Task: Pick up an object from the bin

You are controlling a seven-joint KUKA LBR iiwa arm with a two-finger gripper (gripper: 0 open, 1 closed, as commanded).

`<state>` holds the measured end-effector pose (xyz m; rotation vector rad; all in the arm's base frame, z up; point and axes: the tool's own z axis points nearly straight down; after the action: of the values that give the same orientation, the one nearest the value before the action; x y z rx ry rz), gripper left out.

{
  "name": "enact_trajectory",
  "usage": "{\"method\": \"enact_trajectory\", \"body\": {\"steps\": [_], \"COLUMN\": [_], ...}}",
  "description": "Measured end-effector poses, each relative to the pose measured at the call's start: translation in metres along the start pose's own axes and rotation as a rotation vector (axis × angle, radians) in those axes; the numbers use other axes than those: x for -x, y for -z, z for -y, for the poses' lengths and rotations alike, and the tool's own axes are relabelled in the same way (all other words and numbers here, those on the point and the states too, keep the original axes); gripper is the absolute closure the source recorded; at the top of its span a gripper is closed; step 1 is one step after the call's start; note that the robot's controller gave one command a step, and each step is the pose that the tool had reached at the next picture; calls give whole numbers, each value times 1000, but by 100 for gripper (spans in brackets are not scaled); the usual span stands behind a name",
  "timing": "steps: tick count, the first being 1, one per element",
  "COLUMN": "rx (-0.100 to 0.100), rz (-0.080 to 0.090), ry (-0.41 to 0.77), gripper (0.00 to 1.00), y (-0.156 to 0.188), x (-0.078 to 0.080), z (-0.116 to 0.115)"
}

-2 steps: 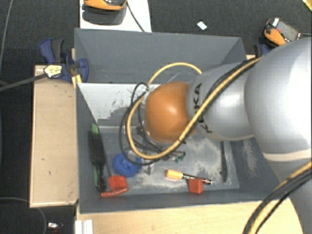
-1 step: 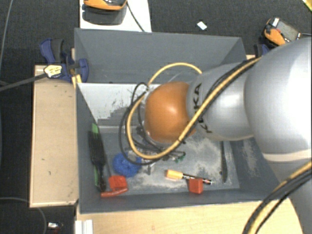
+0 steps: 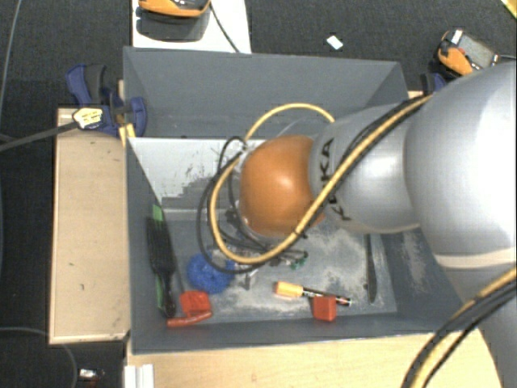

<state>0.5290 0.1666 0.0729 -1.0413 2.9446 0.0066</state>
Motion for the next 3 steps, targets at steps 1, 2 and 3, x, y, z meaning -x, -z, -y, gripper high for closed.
{"method": "enact_trajectory", "body": {"steps": [1, 2, 3], "rx": [0, 0, 0], "rz": [0, 0, -1], "ry": [-3, -6, -8], "gripper": [100, 100, 100], "y": [0, 0, 0], "x": [0, 0, 0], "z": [0, 0, 0]}}
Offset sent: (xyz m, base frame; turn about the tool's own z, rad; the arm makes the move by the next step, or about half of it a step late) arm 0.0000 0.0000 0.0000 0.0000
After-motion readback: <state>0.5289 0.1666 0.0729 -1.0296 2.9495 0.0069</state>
